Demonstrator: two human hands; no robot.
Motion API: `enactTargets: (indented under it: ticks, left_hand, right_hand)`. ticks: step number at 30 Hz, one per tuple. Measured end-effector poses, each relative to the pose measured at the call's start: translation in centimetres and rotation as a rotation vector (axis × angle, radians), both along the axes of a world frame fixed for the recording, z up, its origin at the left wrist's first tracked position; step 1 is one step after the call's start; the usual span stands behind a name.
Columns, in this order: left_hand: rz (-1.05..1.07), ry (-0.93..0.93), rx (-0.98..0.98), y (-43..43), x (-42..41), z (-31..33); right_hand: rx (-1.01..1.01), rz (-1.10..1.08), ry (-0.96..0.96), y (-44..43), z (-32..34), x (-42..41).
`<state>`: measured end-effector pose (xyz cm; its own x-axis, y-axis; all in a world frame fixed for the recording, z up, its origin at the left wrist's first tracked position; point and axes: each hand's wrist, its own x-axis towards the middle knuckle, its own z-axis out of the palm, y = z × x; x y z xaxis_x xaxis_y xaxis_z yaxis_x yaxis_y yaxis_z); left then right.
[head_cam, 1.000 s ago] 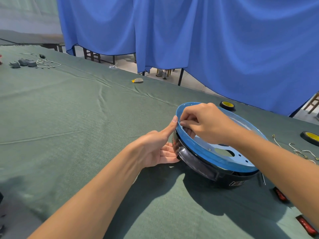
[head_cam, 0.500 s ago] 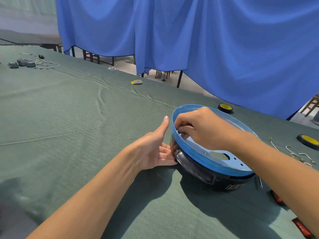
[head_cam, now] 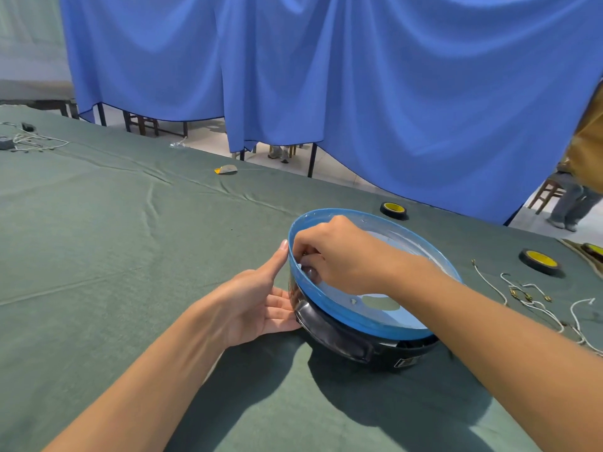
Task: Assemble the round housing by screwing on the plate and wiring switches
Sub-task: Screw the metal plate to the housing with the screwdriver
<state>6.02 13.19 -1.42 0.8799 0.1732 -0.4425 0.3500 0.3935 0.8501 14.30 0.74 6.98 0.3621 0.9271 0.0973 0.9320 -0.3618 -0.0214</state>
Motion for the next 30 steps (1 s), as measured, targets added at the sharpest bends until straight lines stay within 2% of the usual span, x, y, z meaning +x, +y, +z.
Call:
enactTargets:
  ticks: [7,11,14,27,30]
  left_hand:
    - [0.013,0.0,-0.002,0.0,-0.2,0.2]
    - [0.025,0.004,0.003,-0.1,-0.1,0.2]
    - [0.028,0.004,0.0,-0.1,-0.1,0.2]
    - [-0.039,-0.002,-0.003,0.1,0.0,-0.1]
    - [-0.041,-0.001,-0.003,0.1,-0.1,-0.1]
  right_hand:
    - [-0.082,-0.006,0.043,0.3,0.4,-0.1]
    - [0.008,-0.011,0.196,0.0,1.4,0.2]
    - [0.034,-0.048,0.227,0.1,1.3,0.2]
    - [-0.073,-0.138,0.061,0.5,-0.3,0.1]
    - [-0.018,-0.129,0.094,0.2,-0.7,0.3]
